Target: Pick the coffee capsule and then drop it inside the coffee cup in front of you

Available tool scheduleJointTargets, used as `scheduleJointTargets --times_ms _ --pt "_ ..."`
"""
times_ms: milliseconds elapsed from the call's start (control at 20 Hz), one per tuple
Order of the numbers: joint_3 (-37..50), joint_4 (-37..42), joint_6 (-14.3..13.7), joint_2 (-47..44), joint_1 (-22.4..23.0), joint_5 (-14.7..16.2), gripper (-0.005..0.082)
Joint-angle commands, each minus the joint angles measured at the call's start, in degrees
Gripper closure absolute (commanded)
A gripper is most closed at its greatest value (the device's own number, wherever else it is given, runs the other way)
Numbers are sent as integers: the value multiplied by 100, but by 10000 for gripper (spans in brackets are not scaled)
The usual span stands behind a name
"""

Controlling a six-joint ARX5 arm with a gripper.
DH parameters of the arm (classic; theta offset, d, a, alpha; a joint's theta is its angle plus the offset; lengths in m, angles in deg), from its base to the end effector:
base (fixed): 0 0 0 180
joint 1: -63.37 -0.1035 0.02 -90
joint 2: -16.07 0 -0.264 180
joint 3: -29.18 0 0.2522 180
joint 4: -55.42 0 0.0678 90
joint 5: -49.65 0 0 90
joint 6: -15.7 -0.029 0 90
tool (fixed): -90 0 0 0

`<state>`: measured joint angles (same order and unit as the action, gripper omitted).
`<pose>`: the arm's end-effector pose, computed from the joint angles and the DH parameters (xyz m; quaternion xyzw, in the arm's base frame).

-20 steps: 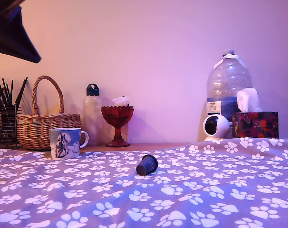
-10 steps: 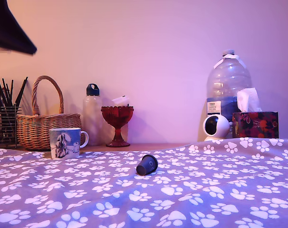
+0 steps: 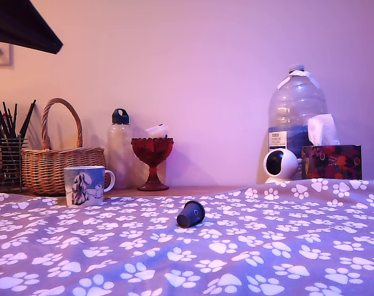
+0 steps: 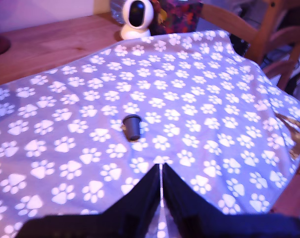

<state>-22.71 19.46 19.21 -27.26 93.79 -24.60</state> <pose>0.1360 -0.0890 0.2781 0.0029 0.2465 -0.3736 0.8943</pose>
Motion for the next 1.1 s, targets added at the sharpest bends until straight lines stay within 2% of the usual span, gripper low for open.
scheduleJointTargets --times_ms 0,50,200,250,300,400,450,600,850,950,1050 --pt "133 129 17 -63 197 -201 789" --pt "131 179 17 -125 297 -286 789" --pt "133 310 15 -490 400 -280 772" --pt "131 385 13 -640 400 -275 729" --pt "133 444 -68 -778 400 -264 637" --pt "133 629 -238 -1012 420 -173 371" --pt "131 734 -334 -1091 428 -160 292" --pt "131 1084 -542 -1198 426 -160 287" --pt "225 1891 -619 -1217 428 -120 285" --pt "420 2308 -605 -1217 435 -120 227" --pt "723 2715 -476 -1220 448 -149 158"
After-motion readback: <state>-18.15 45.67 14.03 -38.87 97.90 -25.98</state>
